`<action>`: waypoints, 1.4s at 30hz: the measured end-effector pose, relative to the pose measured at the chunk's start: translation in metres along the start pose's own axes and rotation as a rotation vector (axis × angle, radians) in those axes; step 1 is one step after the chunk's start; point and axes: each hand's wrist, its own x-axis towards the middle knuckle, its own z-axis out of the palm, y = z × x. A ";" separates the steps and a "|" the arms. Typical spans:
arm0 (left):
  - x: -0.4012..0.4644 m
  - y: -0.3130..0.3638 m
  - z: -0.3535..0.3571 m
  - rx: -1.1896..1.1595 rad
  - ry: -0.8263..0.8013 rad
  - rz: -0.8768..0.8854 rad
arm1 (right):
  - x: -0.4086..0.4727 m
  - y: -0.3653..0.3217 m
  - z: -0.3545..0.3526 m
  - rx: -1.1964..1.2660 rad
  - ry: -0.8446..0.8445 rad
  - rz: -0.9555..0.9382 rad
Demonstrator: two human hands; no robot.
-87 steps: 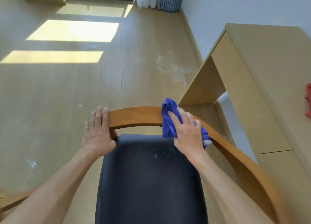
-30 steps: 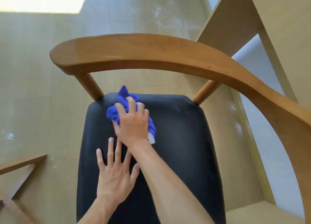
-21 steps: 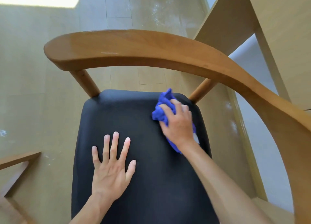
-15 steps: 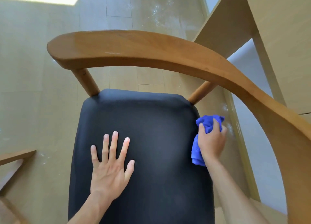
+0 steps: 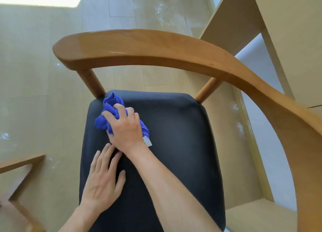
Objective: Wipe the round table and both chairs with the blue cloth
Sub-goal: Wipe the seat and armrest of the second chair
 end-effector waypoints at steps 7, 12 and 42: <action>-0.033 -0.008 -0.012 0.018 -0.043 -0.022 | -0.094 0.120 -0.058 -0.061 -0.042 0.083; -0.054 -0.009 -0.011 0.021 -0.087 -0.050 | -0.170 0.174 -0.090 -0.006 -0.033 0.535; -0.111 -0.010 -0.011 -0.135 0.026 -0.446 | -0.142 -0.037 -0.010 0.078 -0.134 -0.220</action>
